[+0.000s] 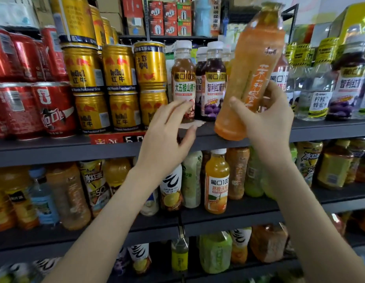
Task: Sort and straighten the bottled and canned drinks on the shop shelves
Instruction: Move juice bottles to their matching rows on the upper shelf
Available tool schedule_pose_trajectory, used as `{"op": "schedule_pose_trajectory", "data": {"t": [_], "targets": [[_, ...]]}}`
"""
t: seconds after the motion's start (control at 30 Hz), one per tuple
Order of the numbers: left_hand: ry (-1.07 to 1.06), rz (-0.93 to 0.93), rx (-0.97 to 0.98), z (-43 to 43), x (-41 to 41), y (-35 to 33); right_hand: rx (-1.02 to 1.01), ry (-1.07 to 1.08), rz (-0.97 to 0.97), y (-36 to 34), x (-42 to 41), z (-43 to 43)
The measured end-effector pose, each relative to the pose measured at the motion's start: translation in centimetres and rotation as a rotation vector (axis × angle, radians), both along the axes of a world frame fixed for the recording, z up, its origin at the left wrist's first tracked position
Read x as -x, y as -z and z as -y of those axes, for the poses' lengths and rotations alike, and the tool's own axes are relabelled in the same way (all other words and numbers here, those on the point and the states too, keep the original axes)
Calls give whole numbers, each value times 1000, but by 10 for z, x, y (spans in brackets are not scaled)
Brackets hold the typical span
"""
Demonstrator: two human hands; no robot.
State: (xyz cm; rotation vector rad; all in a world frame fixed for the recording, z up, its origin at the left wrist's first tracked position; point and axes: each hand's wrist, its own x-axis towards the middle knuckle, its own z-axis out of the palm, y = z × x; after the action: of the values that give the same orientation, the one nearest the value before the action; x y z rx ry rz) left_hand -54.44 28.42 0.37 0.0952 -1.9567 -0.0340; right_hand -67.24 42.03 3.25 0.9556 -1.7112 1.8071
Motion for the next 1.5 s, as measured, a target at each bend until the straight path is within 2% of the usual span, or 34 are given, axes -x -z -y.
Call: {"op": "schedule_pose_trajectory", "data": {"t": [0.13, 0.2, 0.33, 0.5, 0.57, 0.7, 0.8, 0.93, 1.1, 1.2, 1.33, 1.5], "targets": [[61, -54, -11, -20, 18, 5, 13, -77, 15, 11, -4, -30], [177, -17, -79, -31, 21, 11, -9, -134, 46, 20, -5, -43], [499, 351, -457, -77, 23, 39, -73, -246, 146, 50, -9, -64], [432, 412, -634, -99, 33, 87, -216, -382, 236, 98, -9, -83], [397, 474, -629, -102, 32, 107, -259, -410, 293, 117, -5, -88], [323, 564, -613, -95, 35, 130, -186, -358, 450, 157, 5, -89], [216, 436, -581, -84, 45, 140, -133, -244, 518, 177, 17, -87], [-58, 253, -599, -65, 73, 155, -150, -132, 535, 192, 35, -90], [-105, 114, -842, -66, 117, 169, -127, -131, 478, 202, 49, -95], [-199, 4, -892, -64, 132, 179, -128, -172, 464, 212, 59, -98], [-108, -123, -866, -72, 126, 188, -103, -221, 429, 221, 70, -96], [-11, -252, -808, -92, 78, 200, -107, -266, 375, 221, 71, -79]]}}
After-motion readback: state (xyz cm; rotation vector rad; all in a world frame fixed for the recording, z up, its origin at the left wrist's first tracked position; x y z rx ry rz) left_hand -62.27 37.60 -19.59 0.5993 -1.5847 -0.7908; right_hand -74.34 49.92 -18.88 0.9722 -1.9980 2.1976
